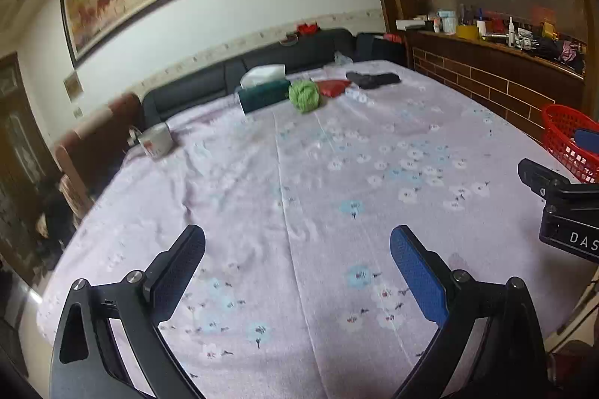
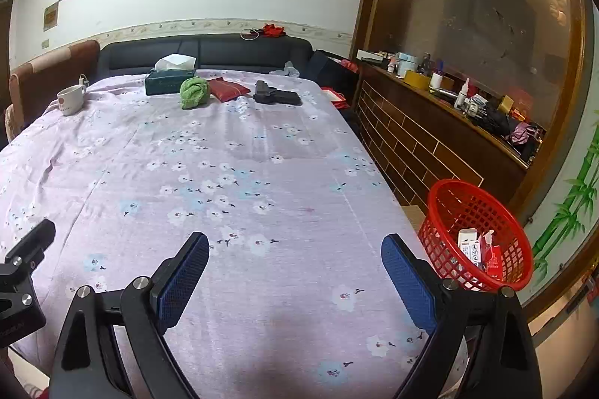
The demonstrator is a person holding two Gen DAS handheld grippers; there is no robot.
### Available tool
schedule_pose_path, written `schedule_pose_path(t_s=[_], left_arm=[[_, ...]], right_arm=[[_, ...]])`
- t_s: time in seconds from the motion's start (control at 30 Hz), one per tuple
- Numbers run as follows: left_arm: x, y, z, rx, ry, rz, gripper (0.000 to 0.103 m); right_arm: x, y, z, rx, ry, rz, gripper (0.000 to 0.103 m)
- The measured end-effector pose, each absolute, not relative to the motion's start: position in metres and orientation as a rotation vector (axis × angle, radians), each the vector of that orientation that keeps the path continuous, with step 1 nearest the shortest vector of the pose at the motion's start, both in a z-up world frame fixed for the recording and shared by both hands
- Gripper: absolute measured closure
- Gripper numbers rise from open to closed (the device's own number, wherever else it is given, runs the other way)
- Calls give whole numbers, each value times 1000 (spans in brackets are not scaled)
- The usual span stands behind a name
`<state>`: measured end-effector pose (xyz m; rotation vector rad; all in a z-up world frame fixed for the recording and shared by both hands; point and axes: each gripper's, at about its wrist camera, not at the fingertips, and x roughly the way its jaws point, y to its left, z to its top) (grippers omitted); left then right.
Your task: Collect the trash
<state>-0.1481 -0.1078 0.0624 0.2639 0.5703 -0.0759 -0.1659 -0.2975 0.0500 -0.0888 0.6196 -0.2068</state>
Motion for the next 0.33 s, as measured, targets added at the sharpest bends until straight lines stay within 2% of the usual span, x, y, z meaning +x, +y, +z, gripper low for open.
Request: schedule_pose_path(t_s=[0.2,0.33], left_arm=[[-145,-98,56,217,633,-121,4],[-148,-92,56,209,609,-98,4]], right_arm=[[-163,-288,49,-101,627,-194,7],[-161,-281,48,-113,632,-184,7]])
